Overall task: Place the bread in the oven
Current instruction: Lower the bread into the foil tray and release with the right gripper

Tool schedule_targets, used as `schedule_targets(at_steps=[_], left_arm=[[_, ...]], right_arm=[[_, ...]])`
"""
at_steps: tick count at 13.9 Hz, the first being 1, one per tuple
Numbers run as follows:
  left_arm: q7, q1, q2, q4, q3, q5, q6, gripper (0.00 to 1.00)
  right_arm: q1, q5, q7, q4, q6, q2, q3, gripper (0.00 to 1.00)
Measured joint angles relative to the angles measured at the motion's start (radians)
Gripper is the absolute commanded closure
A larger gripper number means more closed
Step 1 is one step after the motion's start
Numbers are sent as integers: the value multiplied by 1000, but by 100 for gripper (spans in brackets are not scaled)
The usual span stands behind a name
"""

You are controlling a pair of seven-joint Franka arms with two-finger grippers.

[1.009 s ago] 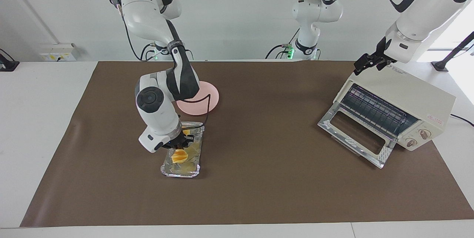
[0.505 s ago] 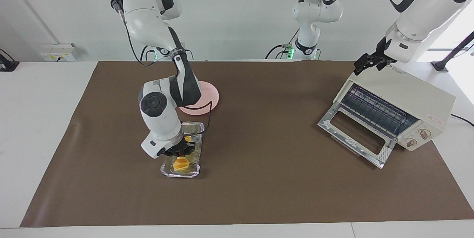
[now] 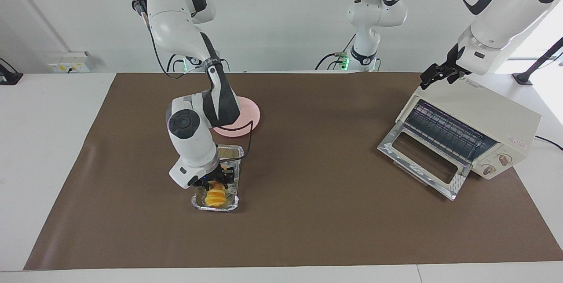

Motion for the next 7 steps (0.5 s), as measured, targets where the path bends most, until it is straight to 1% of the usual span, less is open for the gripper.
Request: schedule_targets(at_steps=[4, 7], left_arm=[[0, 0, 0, 0, 0, 0, 0, 0], [0, 0, 0, 0, 0, 0, 0, 0]], right_arm=[[-1, 0, 0, 4, -14, -5, -2, 0], [-15, 0, 0, 17, -79, -21, -2, 0]])
